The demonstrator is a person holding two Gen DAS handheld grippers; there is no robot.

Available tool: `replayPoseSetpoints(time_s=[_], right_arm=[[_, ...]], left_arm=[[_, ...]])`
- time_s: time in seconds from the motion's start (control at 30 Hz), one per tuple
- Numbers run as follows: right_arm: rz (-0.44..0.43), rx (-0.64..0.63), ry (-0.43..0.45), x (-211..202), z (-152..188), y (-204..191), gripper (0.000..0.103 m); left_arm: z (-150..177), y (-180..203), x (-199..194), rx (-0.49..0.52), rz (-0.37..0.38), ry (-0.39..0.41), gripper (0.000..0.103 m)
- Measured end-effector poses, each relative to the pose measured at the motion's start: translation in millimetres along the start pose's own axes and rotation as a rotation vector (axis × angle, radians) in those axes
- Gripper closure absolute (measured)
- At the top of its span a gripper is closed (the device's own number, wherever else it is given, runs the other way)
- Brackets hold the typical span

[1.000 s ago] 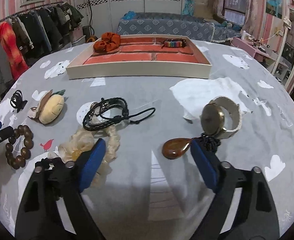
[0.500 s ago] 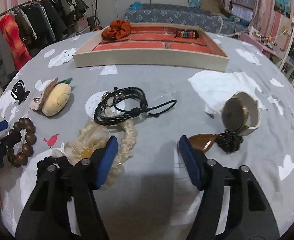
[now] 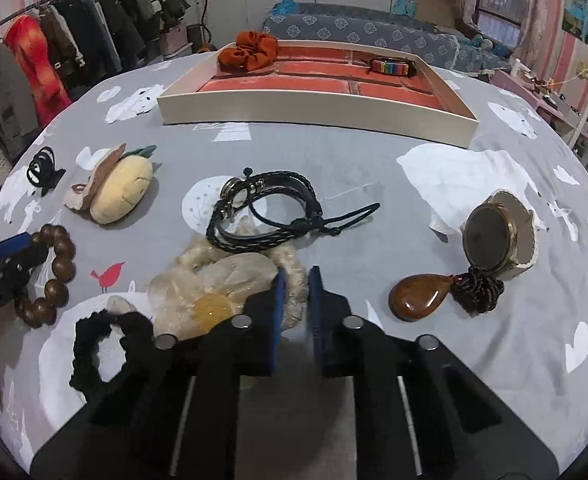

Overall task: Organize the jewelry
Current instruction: 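Grasp the wooden bead bracelet with left tool while right tool grasps the cream flower scrunchie, then carry the bead bracelet and flower scrunchie in both tools down into the tray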

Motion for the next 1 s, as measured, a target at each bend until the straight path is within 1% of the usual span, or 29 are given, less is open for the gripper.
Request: replayPoseSetpoints(time_s=[0.07, 0.13, 0.3, 0.5, 0.63, 0.73, 0.83, 1.0], right_arm=[[-0.015, 0.002, -0.002, -3, 2, 2, 0.093], [-0.026, 0.005, -0.002, -7, 4, 5, 0.094], [-0.03, -0.003, 0.002, -18, 13, 15, 0.095], [-0.036, 0.017, 0.014, -28, 9, 31, 0.095], [-0.04, 0.007, 0.032, -37, 5, 35, 0.095], [-0.004, -0.029, 0.072, -49, -6, 38, 0.095], [0.004, -0.04, 0.095, -54, -18, 41, 0.095], [0.017, -0.057, 0.13, -61, -34, 42, 0.095]], left_arm=[[0, 0, -1, -0.002, -0.002, 0.003, 0.063], [0, 0, -1, -0.002, -0.003, 0.006, 0.072], [-2, 0, -2, -0.012, 0.011, 0.009, 0.081], [-4, 0, -4, -0.013, 0.015, 0.022, 0.081], [-9, 3, -12, -0.022, 0.041, 0.048, 0.082], [-15, 5, -20, -0.024, 0.058, 0.072, 0.082], [-23, 10, -30, -0.019, 0.075, 0.104, 0.083], [-36, 19, -41, -0.005, 0.083, 0.14, 0.083]])
Point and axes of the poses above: each gripper's, at about its wrist camera, not at the fingertips, and x roughly the way its jaws point, y to its right, z to its underside, the point moved 10 cm from there along x, roughly the way its jaws point, and after that the axes turned 1 degree about -x, right-handed, at the moved point
